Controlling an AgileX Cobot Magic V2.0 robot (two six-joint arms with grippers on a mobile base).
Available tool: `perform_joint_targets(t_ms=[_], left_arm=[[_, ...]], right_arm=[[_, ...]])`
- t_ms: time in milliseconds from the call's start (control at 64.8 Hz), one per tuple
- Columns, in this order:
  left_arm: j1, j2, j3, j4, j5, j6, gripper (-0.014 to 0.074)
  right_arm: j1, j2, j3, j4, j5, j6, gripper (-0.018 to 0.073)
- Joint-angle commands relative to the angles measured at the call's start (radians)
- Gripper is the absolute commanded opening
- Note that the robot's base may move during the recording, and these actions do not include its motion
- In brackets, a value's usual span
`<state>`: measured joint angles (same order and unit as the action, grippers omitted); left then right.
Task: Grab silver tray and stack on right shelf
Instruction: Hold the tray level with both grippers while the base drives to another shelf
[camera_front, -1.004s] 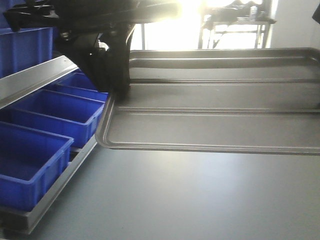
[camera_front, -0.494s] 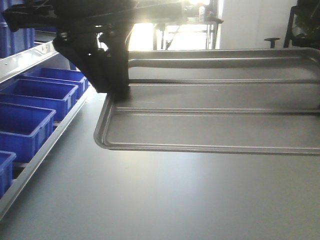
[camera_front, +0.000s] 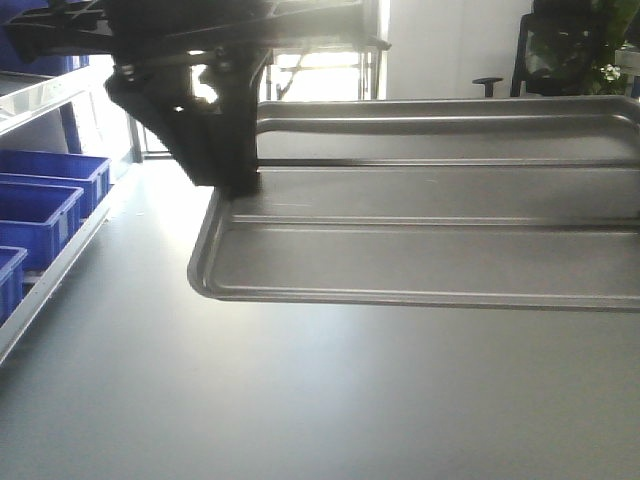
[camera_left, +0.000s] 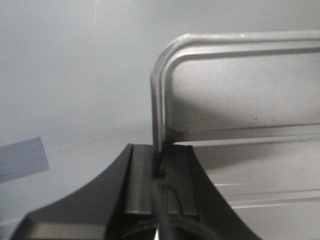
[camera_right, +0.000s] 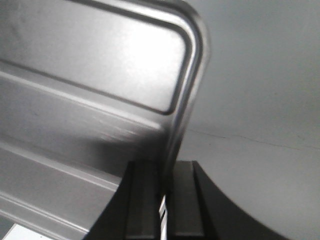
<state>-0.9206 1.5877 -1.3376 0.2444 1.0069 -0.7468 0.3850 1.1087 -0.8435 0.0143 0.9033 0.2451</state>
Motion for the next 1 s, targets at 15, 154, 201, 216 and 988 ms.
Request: perform_joint_targets(t_ms=[15, 154, 201, 216, 988], left_arm=[[-0.006, -0.049, -0.025, 0.055, 0.006, 0.016, -0.0093], [-0.006, -0.049, -0.025, 0.055, 0.006, 0.016, -0.0093], [-0.006, -0.049, -0.025, 0.055, 0.006, 0.016, -0.0093], [-0.006, -0.049, -0.025, 0.055, 0.006, 0.016, -0.0093], [-0.006, -0.049, -0.025, 0.053, 0.006, 0.016, -0.0093]], right_arm=[[-0.003, -0.022, -0.026, -0.042, -0.010, -0.040, 0.0057], [-0.003, -0.022, -0.026, -0.042, -0.010, -0.040, 0.0057], [-0.003, -0.022, -0.026, -0.042, -0.010, -0.040, 0.0057], [-0.003, -0.022, -0.026, -0.042, -0.010, -0.040, 0.0057], [-0.003, -0.022, -0.026, -0.042, -0.010, -0.040, 0.0057]])
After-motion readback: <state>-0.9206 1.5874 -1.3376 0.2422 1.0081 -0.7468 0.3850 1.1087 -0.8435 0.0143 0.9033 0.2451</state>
